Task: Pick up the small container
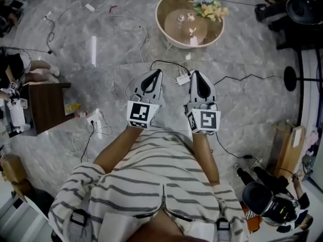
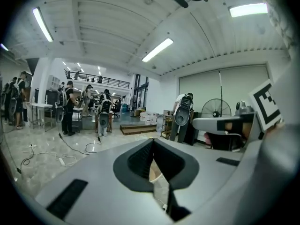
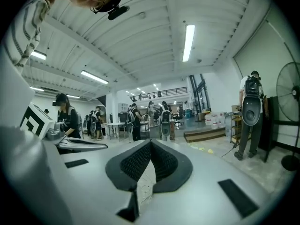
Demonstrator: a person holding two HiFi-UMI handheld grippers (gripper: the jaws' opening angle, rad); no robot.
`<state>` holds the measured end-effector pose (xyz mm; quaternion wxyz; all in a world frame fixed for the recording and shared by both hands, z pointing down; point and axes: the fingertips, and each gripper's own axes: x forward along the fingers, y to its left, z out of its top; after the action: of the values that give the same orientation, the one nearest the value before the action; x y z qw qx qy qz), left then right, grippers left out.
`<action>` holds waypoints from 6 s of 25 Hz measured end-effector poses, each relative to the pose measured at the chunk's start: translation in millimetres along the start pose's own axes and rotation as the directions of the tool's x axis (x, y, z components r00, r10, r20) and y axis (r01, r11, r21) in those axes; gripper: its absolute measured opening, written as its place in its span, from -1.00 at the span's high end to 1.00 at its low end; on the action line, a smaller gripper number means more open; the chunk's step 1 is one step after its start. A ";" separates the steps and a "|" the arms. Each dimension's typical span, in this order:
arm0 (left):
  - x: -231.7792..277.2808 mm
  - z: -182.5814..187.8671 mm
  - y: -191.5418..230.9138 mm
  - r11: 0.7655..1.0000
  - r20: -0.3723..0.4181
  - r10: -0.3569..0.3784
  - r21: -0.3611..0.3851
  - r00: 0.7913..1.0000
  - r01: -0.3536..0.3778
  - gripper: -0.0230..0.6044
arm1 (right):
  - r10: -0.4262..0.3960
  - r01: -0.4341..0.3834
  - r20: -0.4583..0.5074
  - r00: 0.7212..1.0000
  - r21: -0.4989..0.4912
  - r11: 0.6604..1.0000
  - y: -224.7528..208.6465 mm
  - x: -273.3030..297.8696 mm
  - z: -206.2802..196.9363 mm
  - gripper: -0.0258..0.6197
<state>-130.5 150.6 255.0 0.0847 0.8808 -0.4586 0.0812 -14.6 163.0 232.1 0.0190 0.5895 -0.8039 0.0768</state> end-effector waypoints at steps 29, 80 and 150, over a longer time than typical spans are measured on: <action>278.9 -15.1 42.5 0.996 -0.089 0.070 -0.044 0.994 -0.074 0.92 | 0.048 -0.042 -0.098 0.994 0.057 0.997 -180.8 208.6 -41.7 0.89; 556.0 -371.3 167.0 0.988 -0.320 0.123 -0.049 0.939 -0.146 0.25 | 0.098 -0.069 -0.291 0.952 0.108 0.992 -248.3 350.9 -346.8 0.89; 494.8 -260.5 154.1 0.977 -0.307 0.188 -0.041 0.933 -0.210 -0.11 | 0.023 -0.007 -0.231 0.973 0.067 0.998 -237.1 277.1 -237.6 0.89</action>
<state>5.9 -271.1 629.1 0.1770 0.8034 -0.5299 0.2058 112.2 -133.7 524.2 0.0928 0.5707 -0.7977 0.1713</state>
